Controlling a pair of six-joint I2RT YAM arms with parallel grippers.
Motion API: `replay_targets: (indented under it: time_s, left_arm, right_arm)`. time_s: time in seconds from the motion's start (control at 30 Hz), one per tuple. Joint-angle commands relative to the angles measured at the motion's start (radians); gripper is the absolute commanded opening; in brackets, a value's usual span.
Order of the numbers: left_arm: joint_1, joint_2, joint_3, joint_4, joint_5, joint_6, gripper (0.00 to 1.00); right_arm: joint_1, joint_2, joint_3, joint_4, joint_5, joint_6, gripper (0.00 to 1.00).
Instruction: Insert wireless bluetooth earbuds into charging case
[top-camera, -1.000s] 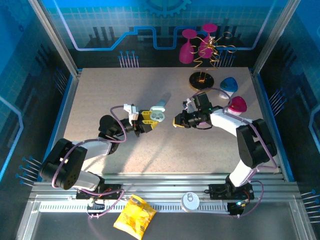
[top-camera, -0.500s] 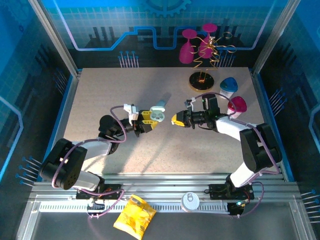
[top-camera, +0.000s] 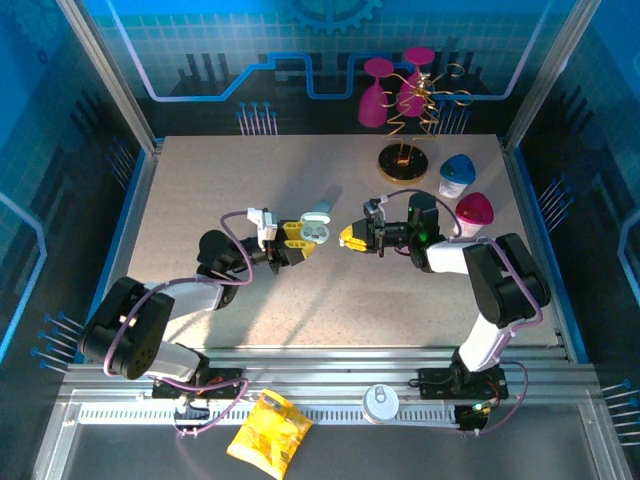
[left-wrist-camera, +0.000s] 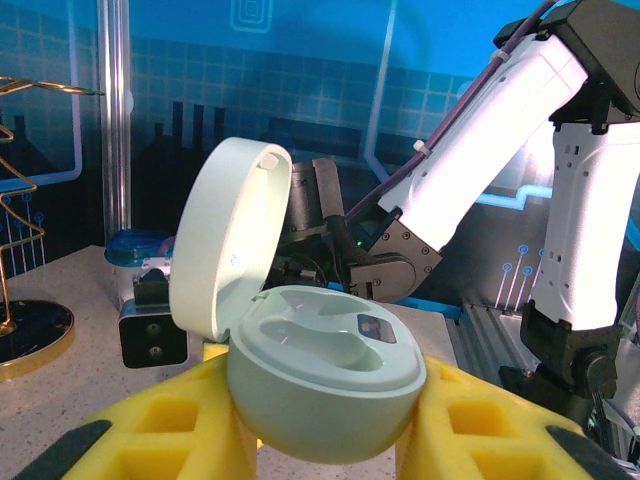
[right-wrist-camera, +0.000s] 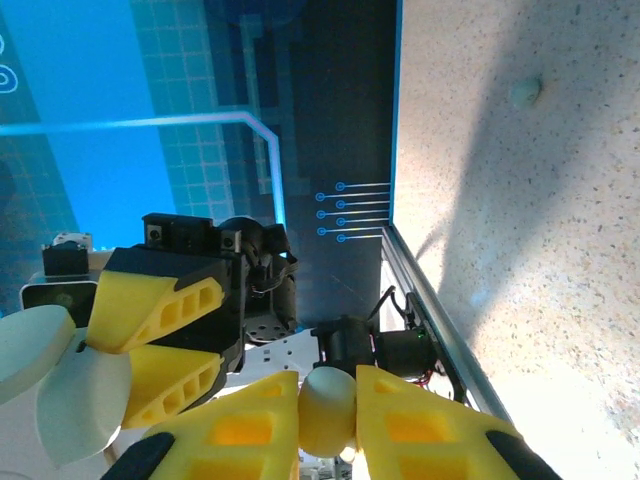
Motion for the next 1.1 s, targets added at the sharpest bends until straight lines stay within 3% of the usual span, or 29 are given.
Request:
replay_targets:
  time_s: [0.0,0.27,0.67,0.93,1.07]
  left_arm:
    - [0.011,-0.02,0.013,0.015,-0.007,0.013,0.32]
    - [0.011,-0.024,0.01,0.013,-0.006,0.015,0.32]
    - [0.012,-0.023,-0.001,0.026,-0.009,0.02,0.32]
    - [0.011,-0.02,0.0,0.031,-0.008,0.014,0.32]
    - [0.011,-0.013,0.002,0.034,-0.012,0.015,0.32]
  right_arm:
    - [-0.004,0.006,-0.009,0.085,-0.026,0.046,0.15]
    - [-0.008,-0.032,-0.045,0.047,0.087,0.132,0.13]
    - [-0.001,-0.157,-0.031,-0.26,0.19,-0.044,0.14]
    - [0.0,-0.122,-0.076,0.009,0.186,0.155,0.14]
    - [0.006,-0.161,-0.072,-0.039,0.197,0.12,0.14]
